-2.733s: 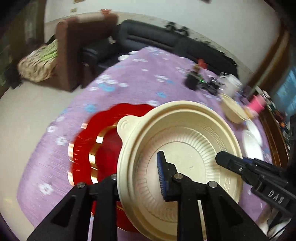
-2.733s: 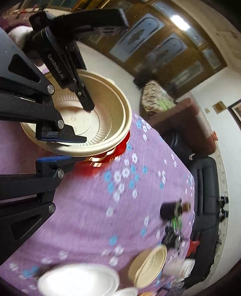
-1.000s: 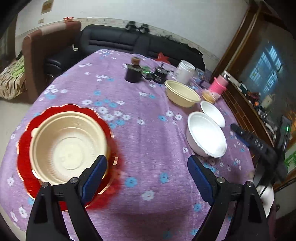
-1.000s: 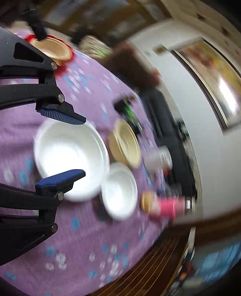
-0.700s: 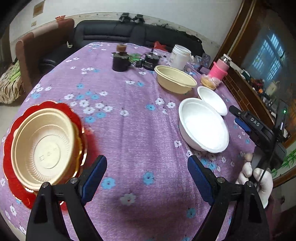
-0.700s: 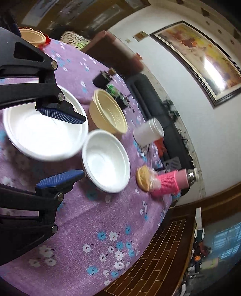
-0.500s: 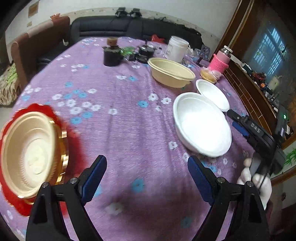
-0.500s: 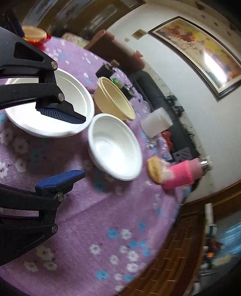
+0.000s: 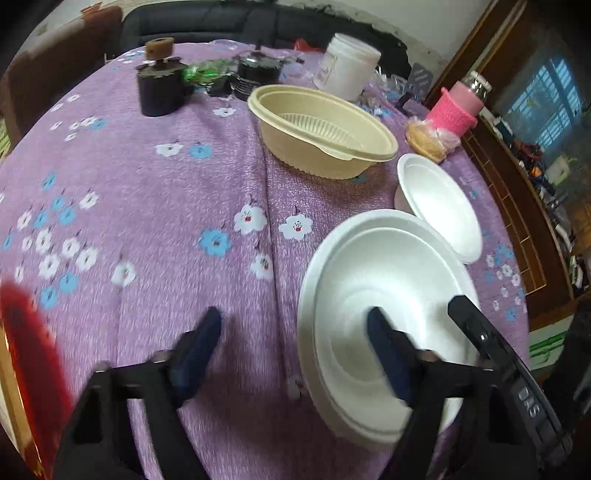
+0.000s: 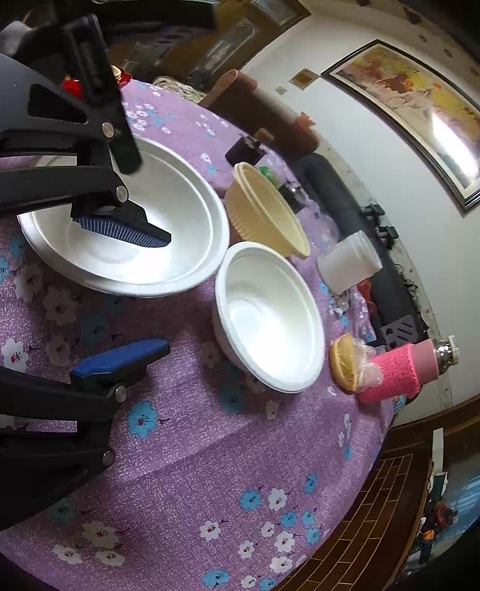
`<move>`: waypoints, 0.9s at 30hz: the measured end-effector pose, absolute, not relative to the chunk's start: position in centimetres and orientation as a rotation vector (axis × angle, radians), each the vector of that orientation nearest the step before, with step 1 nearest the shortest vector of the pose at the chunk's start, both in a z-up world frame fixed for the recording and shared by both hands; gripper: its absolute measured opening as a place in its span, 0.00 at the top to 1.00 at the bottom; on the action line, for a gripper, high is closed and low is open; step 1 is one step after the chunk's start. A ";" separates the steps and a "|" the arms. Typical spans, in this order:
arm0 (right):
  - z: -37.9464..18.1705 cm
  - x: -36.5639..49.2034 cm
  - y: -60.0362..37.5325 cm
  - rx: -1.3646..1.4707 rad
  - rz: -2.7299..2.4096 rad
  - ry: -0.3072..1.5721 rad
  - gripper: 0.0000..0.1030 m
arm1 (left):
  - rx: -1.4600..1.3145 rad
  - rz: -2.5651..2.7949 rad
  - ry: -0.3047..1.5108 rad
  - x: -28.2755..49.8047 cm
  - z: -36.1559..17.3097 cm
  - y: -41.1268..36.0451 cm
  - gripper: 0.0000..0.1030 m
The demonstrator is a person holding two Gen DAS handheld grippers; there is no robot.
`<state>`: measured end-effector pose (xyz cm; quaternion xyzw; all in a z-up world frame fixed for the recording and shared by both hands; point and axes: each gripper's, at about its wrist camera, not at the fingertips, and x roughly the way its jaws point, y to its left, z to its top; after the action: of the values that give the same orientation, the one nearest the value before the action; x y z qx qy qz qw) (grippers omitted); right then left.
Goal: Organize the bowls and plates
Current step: 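Close both grippers on the rim of the large white bowl, then carry the white bowl onto the beige bowl and open both grippers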
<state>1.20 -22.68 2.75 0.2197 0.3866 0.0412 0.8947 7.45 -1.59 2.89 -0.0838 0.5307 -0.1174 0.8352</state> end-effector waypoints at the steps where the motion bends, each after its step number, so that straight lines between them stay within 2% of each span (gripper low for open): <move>1: 2.6 1.3 -22.7 0.455 0.089 0.809 0.47 | -0.169 -0.254 1.132 7.6 2.7 -1.8 0.49; 3: 2.2 1.5 -22.4 0.446 0.092 0.827 0.50 | -0.164 -0.264 1.145 7.8 2.2 -2.1 0.51; 5: 1.8 1.7 -22.1 0.436 0.094 0.848 0.62 | -0.161 -0.266 1.153 7.8 1.8 -2.4 0.54; 8: 1.4 2.0 -21.8 0.432 0.110 0.869 0.79 | -0.158 -0.280 1.161 7.8 1.6 -2.6 0.66; 13: 1.6 1.9 -21.5 0.413 0.126 0.859 0.88 | -0.129 -0.271 1.130 6.9 2.4 -2.2 0.72; 16: 1.9 1.7 -21.0 0.397 0.154 0.840 0.88 | -0.131 -0.277 1.118 6.2 2.9 -1.8 0.78; 27: 3.6 -0.4 -18.6 0.421 0.266 0.753 0.88 | -0.140 -0.260 1.023 0.2 6.5 1.5 0.78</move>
<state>-0.37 -18.61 3.61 0.2033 0.3637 0.1285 0.8999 0.20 1.49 6.47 -0.0666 0.4875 -0.1238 0.8617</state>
